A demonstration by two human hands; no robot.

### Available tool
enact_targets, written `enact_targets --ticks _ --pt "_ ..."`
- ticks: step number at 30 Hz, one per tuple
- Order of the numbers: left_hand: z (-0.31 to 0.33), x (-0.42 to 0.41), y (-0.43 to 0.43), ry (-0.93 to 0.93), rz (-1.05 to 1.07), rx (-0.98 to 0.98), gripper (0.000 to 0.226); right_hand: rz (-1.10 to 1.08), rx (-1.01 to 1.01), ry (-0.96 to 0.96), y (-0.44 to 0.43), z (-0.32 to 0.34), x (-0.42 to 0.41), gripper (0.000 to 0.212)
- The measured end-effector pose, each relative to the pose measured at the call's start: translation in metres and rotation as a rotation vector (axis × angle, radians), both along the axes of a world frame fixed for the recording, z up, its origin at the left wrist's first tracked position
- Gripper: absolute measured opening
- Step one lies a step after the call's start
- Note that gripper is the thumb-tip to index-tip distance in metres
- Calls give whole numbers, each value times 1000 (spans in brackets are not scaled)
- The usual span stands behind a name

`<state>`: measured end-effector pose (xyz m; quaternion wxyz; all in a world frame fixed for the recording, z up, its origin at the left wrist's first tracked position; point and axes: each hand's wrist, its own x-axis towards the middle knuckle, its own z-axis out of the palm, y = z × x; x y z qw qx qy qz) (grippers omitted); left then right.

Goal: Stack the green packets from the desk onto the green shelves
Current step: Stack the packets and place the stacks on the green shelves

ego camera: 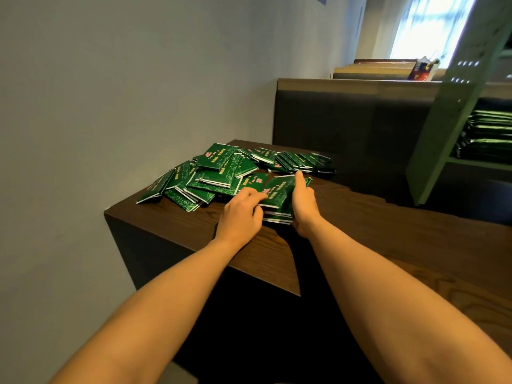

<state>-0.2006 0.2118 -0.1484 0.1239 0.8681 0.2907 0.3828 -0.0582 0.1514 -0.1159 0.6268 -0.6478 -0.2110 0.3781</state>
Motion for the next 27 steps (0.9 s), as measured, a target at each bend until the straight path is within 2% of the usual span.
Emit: enact_targets --ticks 3,6,9,11,15,18,21,27 --pt "-3 2 -2 69 -77 71 37 -7 -42 -17 -5 4 -4 85" --pt "-4 3 -1 104 -94 64 46 -3 -33 -70 2 -5 5 57" --pt "-4 3 0 43 -23 27 47 3 -31 -111 3 -7 5 37" --pt "-3 3 1 -6 31 34 42 3 -25 -140 5 -9 6 36" --pt "-4 5 6 18 114 88 43 14 -4 -203 21 -28 19 59" --pt "-7 6 8 95 258 174 48 14 -24 -227 24 -27 15 55" --pt "-7 10 12 144 314 233 51 -7 -46 -259 36 -26 13 56" --pt "12 -6 62 95 502 99 51 -8 37 -339 34 -8 -12 33"
